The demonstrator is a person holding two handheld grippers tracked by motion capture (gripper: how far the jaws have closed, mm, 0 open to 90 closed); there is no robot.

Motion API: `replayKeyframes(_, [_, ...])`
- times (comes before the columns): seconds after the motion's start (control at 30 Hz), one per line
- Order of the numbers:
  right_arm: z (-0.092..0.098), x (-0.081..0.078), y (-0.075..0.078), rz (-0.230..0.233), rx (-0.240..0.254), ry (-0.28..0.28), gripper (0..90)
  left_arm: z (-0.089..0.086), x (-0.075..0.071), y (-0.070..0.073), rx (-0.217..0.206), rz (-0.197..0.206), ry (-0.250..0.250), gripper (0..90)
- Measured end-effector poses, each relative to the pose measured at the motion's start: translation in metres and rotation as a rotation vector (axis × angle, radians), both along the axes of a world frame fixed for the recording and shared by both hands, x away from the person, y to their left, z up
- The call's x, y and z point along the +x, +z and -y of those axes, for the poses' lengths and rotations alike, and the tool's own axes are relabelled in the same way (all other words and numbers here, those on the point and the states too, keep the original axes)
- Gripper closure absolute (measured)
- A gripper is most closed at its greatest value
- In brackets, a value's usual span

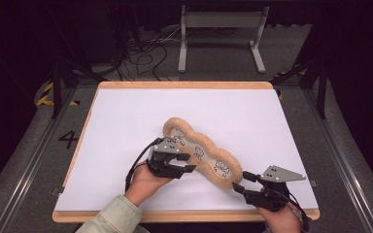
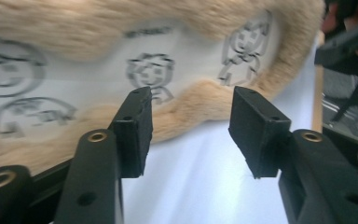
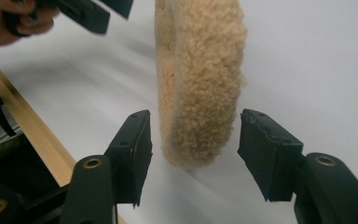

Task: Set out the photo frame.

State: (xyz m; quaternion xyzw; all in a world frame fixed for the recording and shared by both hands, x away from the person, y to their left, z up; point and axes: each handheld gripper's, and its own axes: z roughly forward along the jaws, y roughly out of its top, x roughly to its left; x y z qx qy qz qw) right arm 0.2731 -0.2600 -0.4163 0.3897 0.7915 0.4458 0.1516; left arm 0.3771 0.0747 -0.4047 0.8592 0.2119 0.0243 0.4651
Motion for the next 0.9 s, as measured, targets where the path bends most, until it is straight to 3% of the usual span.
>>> replayKeyframes(0.07, [-0.005,0.004,-0.004,-0.015,-0.009,-0.005,44.3,-0.008,0.006,0.002,-0.006,0.001,0.031,45.8])
replayKeyframes(0.2, [-0.009,0.007,-0.006,-0.019,-0.037,-0.013,58.8,-0.017,0.013,0.002,-0.026,0.005,0.086,37.9])
replayKeyframes(0.27, [-0.008,0.007,-0.006,-0.031,-0.024,-0.017,62.5,-0.022,0.018,0.001,-0.03,0.008,0.116,35.3])
replayKeyframes(0.57, [-0.007,0.008,-0.006,-0.056,-0.001,-0.022,64.4,-0.045,0.046,0.003,-0.054,0.016,0.271,21.5])
replayKeyframes(0.73, [-0.007,0.007,-0.006,-0.059,0.0,-0.029,64.5,-0.05,0.062,-0.003,-0.027,0.006,0.314,18.8])
replayKeyframes(0.8, [-0.007,0.007,-0.006,-0.06,0.001,-0.028,64.6,-0.049,0.069,-0.005,-0.013,0.012,0.315,13.3])
replayKeyframes(0.9, [-0.007,0.007,-0.006,-0.055,0.001,-0.026,64.6,-0.048,0.078,-0.011,-0.033,0.021,0.312,8.5])
